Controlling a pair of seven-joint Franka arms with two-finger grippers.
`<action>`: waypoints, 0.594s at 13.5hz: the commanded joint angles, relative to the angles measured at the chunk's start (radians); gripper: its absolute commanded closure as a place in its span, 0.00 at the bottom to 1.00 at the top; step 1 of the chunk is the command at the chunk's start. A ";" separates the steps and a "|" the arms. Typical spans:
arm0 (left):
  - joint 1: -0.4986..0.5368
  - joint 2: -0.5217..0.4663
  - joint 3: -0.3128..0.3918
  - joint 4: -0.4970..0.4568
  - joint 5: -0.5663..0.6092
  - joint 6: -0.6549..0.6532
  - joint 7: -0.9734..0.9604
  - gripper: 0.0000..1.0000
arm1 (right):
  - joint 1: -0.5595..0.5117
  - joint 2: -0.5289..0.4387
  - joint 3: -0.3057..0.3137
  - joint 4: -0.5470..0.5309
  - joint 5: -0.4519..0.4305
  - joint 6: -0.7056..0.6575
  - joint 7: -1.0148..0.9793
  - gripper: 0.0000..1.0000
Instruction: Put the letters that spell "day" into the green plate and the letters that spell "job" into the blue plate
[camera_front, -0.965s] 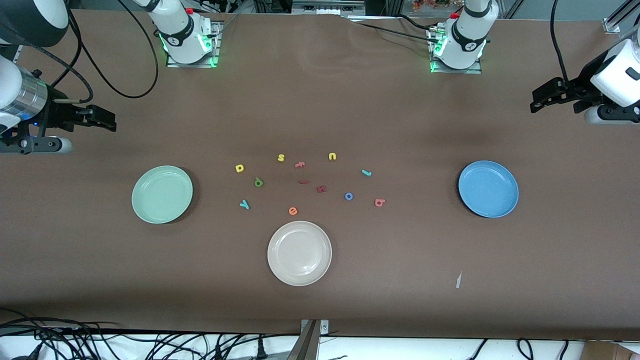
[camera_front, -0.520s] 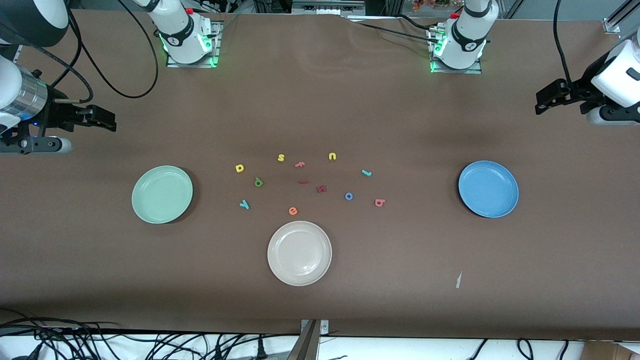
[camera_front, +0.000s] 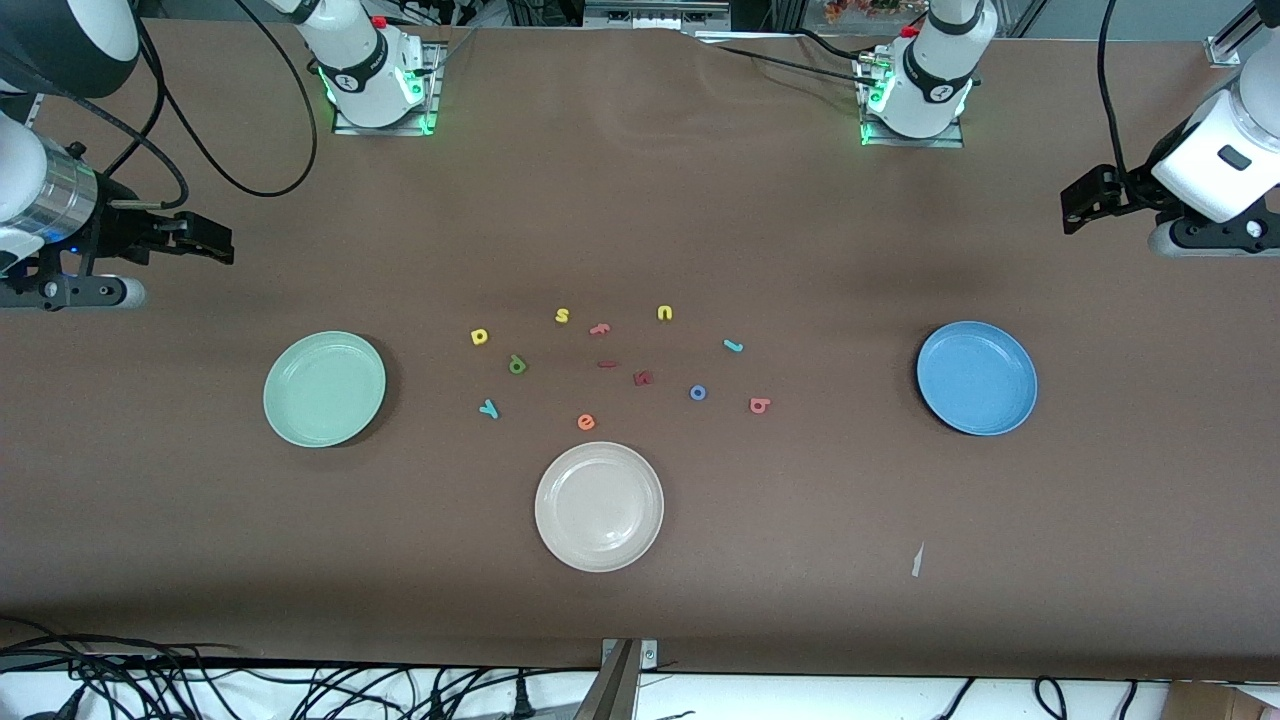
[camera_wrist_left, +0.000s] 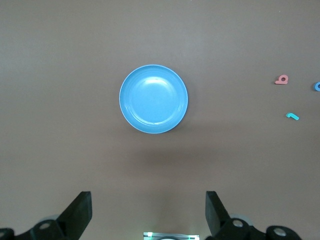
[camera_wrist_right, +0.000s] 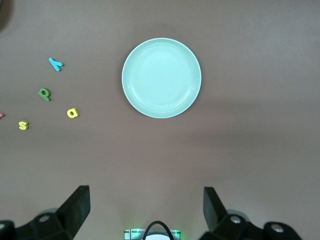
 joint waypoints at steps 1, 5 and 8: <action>0.026 0.000 0.002 0.004 -0.030 -0.011 -0.004 0.00 | -0.005 -0.006 0.002 -0.010 0.018 0.012 0.001 0.00; 0.096 -0.003 0.002 0.016 -0.076 -0.014 0.005 0.00 | -0.005 -0.005 0.002 -0.010 0.018 0.013 0.001 0.00; 0.088 -0.003 -0.005 0.020 -0.076 -0.014 -0.007 0.00 | -0.007 0.001 0.002 -0.010 0.018 0.015 0.001 0.00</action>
